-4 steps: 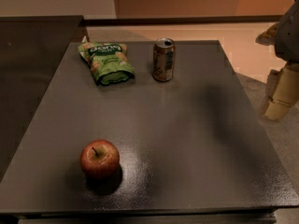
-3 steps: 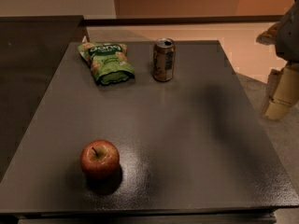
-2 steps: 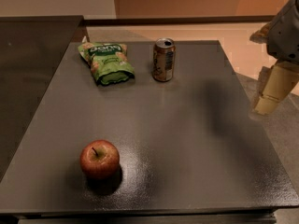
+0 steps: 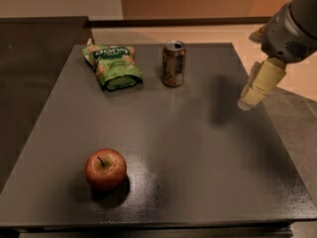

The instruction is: Pick orange can

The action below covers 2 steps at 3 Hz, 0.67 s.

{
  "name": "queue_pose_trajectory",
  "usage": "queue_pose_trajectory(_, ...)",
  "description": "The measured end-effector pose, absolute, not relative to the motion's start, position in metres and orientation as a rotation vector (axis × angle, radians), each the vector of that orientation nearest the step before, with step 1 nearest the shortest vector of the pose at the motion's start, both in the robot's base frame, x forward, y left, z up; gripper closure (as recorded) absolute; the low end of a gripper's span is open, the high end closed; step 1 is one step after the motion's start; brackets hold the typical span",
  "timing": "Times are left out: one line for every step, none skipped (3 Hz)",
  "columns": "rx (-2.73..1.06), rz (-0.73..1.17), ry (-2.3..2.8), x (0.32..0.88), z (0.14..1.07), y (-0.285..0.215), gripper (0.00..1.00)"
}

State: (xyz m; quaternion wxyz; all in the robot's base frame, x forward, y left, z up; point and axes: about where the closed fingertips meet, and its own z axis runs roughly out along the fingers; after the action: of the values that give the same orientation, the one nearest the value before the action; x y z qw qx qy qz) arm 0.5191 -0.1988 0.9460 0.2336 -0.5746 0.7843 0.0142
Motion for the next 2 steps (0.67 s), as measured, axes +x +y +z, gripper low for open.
queue_pose_trajectory(-1.535, 0.137, 2.103, 0.554, 0.938, -0.178, 0.00)
queue_pose_trajectory(-1.488, 0.244, 2.041, 0.585, 0.931, -0.150, 0.00)
